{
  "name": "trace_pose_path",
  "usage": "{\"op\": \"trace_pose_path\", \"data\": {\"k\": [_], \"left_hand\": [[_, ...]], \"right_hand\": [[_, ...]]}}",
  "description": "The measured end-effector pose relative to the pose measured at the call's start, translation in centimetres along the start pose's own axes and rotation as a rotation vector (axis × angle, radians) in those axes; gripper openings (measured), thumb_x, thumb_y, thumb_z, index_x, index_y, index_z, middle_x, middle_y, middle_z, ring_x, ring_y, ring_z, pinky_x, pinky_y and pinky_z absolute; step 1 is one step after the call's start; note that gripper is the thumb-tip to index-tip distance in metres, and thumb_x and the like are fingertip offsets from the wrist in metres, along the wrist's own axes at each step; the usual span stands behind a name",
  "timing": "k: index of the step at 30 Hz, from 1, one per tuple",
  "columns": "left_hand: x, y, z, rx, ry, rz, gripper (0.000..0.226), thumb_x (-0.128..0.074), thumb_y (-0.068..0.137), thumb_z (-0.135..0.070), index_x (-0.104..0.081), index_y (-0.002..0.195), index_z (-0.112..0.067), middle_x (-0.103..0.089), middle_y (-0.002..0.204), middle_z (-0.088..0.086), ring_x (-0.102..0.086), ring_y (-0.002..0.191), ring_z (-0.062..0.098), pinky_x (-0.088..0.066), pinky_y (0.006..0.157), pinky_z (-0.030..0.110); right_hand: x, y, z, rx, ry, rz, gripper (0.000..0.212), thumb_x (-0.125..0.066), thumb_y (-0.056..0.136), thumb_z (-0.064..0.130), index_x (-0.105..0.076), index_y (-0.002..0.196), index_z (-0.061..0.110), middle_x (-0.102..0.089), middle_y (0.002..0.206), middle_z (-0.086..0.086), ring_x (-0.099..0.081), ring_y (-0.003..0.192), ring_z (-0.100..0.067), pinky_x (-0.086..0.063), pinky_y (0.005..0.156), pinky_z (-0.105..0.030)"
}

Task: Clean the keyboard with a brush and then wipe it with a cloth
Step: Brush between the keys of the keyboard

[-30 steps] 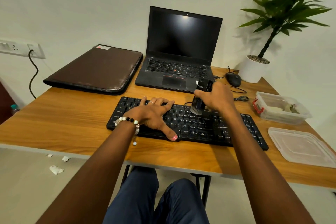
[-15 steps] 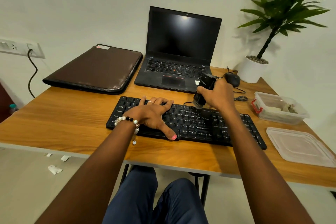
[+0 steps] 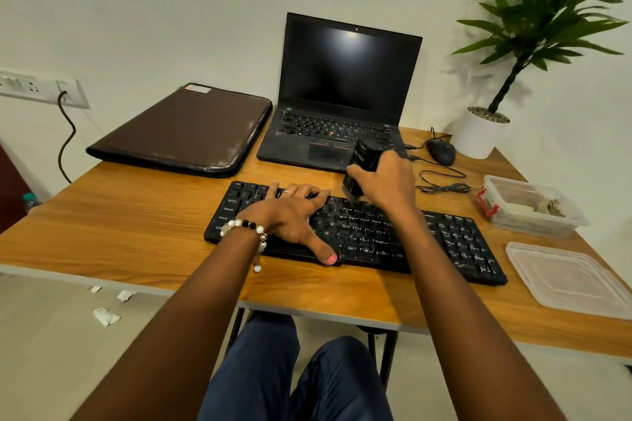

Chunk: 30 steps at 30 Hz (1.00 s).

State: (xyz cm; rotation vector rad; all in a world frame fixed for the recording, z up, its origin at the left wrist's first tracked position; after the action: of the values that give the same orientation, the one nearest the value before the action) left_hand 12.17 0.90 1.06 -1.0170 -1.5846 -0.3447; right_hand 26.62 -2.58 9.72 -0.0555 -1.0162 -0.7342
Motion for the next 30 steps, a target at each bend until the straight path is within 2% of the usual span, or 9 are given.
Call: {"op": "trace_pose_path", "data": {"k": [3, 8, 11, 15, 19, 23, 25, 27, 30], "left_hand": [[-0.1, 0.1, 0.1, 0.002, -0.005, 0.001, 0.13, -0.068, 0.057, -0.078, 0.01, 0.151, -0.034, 0.003, 0.159, -0.01, 0.01, 0.147, 0.02, 0.019, 0.112, 0.059], [-0.1, 0.1, 0.1, 0.001, -0.01, -0.002, 0.13, -0.068, 0.057, -0.077, 0.009, 0.152, -0.033, 0.002, 0.159, -0.012, 0.009, 0.147, 0.02, 0.019, 0.112, 0.058], [-0.1, 0.1, 0.2, -0.002, -0.012, -0.002, 0.13, -0.068, 0.057, -0.078, 0.009, 0.152, -0.033, 0.003, 0.159, -0.012, 0.01, 0.147, 0.02, 0.02, 0.111, 0.058], [0.0, 0.1, 0.1, -0.003, -0.004, -0.009, 0.13, -0.067, 0.056, -0.079, 0.009, 0.152, -0.033, 0.003, 0.159, -0.013, 0.009, 0.147, 0.019, 0.02, 0.112, 0.057], [0.0, 0.1, 0.2, 0.0, -0.005, -0.007, 0.131, -0.067, 0.056, -0.079, 0.009, 0.152, -0.033, 0.003, 0.159, -0.013, 0.009, 0.147, 0.019, 0.02, 0.112, 0.057], [0.0, -0.1, 0.0, -0.001, -0.009, -0.007, 0.13, -0.067, 0.057, -0.078, 0.009, 0.152, -0.032, 0.002, 0.159, -0.012, 0.009, 0.147, 0.019, 0.02, 0.112, 0.057], [0.1, -0.1, 0.0, -0.001, -0.006, -0.007, 0.128, -0.067, 0.059, -0.077, 0.009, 0.152, -0.032, 0.003, 0.159, -0.011, 0.009, 0.147, 0.019, 0.02, 0.112, 0.057], [0.1, -0.2, -0.1, -0.001, -0.002, -0.008, 0.128, -0.067, 0.059, -0.076, 0.008, 0.153, -0.031, 0.003, 0.159, -0.01, 0.01, 0.147, 0.02, 0.019, 0.112, 0.057], [0.1, -0.2, 0.0, 0.002, -0.007, -0.012, 0.128, -0.068, 0.059, -0.076, 0.007, 0.153, -0.031, 0.001, 0.159, -0.011, 0.008, 0.147, 0.02, 0.019, 0.112, 0.057]], "right_hand": [[-0.3, -0.7, -0.4, 0.007, -0.047, -0.026, 0.037, -0.066, 0.082, 0.041, -0.063, 0.096, 0.007, -0.062, 0.089, -0.006, -0.057, 0.08, -0.022, -0.046, 0.065, -0.032], [-0.2, 1.0, -0.8, -0.007, -0.039, 0.152, 0.033, -0.067, 0.079, 0.045, -0.06, 0.087, 0.014, -0.067, 0.083, -0.005, -0.066, 0.073, -0.024, -0.058, 0.068, -0.04], [0.7, 1.1, -0.6, -0.017, 0.01, 0.047, 0.036, -0.067, 0.078, 0.045, -0.059, 0.093, 0.014, -0.065, 0.088, -0.006, -0.065, 0.08, -0.025, -0.058, 0.071, -0.044], [-0.1, -0.4, -0.3, 0.009, -0.008, -0.014, 0.034, -0.065, 0.081, 0.04, -0.062, 0.095, 0.009, -0.063, 0.089, -0.007, -0.06, 0.084, -0.023, -0.053, 0.069, -0.038], [-0.6, -0.3, -0.5, 0.017, -0.064, 0.069, 0.039, -0.067, 0.079, 0.045, -0.062, 0.093, 0.009, -0.065, 0.088, -0.007, -0.063, 0.08, -0.024, -0.055, 0.067, -0.038], [0.3, 0.1, 0.3, 0.031, 0.004, 0.151, 0.029, -0.066, 0.081, 0.042, -0.059, 0.077, 0.014, -0.062, 0.071, 0.0, -0.062, 0.06, -0.016, -0.045, 0.048, -0.027], [0.1, -0.5, 0.9, 0.055, 0.107, 0.143, 0.023, -0.068, 0.082, 0.036, -0.058, 0.082, 0.015, -0.063, 0.073, 0.001, -0.063, 0.06, -0.014, -0.05, 0.047, -0.027], [-0.8, -1.5, 1.4, 0.093, 0.159, 0.164, 0.02, -0.069, 0.082, 0.031, -0.058, 0.086, 0.016, -0.066, 0.079, -0.002, -0.065, 0.065, -0.016, -0.057, 0.055, -0.034], [-0.9, -1.9, 0.3, 0.07, 0.146, 0.225, 0.023, -0.07, 0.082, 0.031, -0.058, 0.092, 0.013, -0.065, 0.079, -0.002, -0.064, 0.06, -0.014, -0.052, 0.047, -0.025]]}}
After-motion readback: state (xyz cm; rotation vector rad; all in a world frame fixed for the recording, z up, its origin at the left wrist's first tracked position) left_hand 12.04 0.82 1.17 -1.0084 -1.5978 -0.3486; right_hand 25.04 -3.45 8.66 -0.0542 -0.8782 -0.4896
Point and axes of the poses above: each hand's wrist, its own y-axis towards the middle knuckle, its own x-axis out of the back of the hand, z = x × y, the point moved 10 cm from there along y, towards the middle knuckle
